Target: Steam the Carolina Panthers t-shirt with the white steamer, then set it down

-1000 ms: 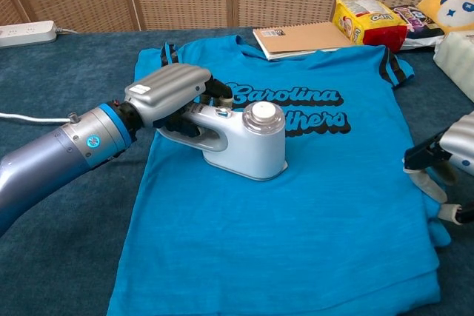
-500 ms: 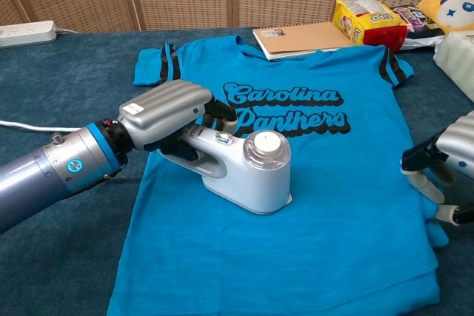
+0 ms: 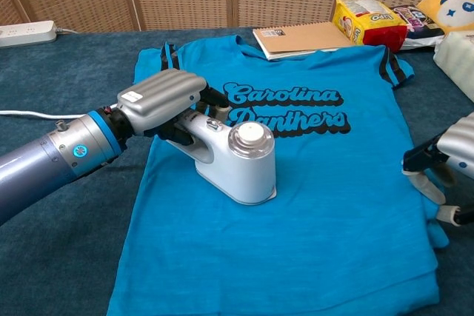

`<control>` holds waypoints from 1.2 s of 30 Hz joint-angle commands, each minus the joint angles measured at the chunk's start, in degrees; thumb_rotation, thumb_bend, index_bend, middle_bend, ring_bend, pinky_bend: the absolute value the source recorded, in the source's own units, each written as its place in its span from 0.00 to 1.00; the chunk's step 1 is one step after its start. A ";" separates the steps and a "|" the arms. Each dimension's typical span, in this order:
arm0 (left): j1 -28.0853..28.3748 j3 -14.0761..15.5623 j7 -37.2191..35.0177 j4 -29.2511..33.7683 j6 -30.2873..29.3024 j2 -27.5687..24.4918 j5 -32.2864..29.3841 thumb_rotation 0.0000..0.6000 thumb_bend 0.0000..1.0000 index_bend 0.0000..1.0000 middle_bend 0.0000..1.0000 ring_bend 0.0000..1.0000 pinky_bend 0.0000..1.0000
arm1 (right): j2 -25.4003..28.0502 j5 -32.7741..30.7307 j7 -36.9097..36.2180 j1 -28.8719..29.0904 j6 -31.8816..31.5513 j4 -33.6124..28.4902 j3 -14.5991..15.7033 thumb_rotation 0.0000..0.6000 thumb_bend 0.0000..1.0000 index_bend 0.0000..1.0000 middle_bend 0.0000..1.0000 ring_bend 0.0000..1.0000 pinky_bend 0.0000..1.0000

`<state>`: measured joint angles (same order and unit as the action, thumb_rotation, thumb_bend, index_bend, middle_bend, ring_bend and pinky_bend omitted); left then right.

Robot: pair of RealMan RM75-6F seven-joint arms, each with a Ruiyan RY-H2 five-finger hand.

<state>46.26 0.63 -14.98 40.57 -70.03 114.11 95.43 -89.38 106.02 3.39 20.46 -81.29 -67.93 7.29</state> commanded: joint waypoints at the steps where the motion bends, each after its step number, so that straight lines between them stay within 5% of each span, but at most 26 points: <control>1: 0.45 -0.75 -0.48 -2.50 0.66 0.82 -0.63 1.00 0.52 0.57 0.66 0.61 0.73 | 0.03 -0.05 -0.01 -0.01 0.03 0.00 -0.02 1.00 0.44 0.74 0.65 0.70 0.74; 18: 0.52 -2.59 -3.11 -9.60 1.30 2.08 -3.02 1.00 0.52 0.57 0.66 0.61 0.73 | -0.25 -0.19 -0.09 0.15 0.52 0.32 -0.03 1.00 0.44 0.74 0.65 0.70 0.74; 36: 1.84 -0.82 -3.71 -6.92 -0.85 4.43 -0.45 1.00 0.51 0.57 0.66 0.61 0.73 | -0.08 -0.58 -0.18 -0.11 0.53 0.61 0.01 1.00 0.44 0.74 0.65 0.70 0.74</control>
<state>48.06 -0.27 -18.70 33.56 -70.81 118.46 94.89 -89.46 105.44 3.22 20.35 -80.76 -67.31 7.30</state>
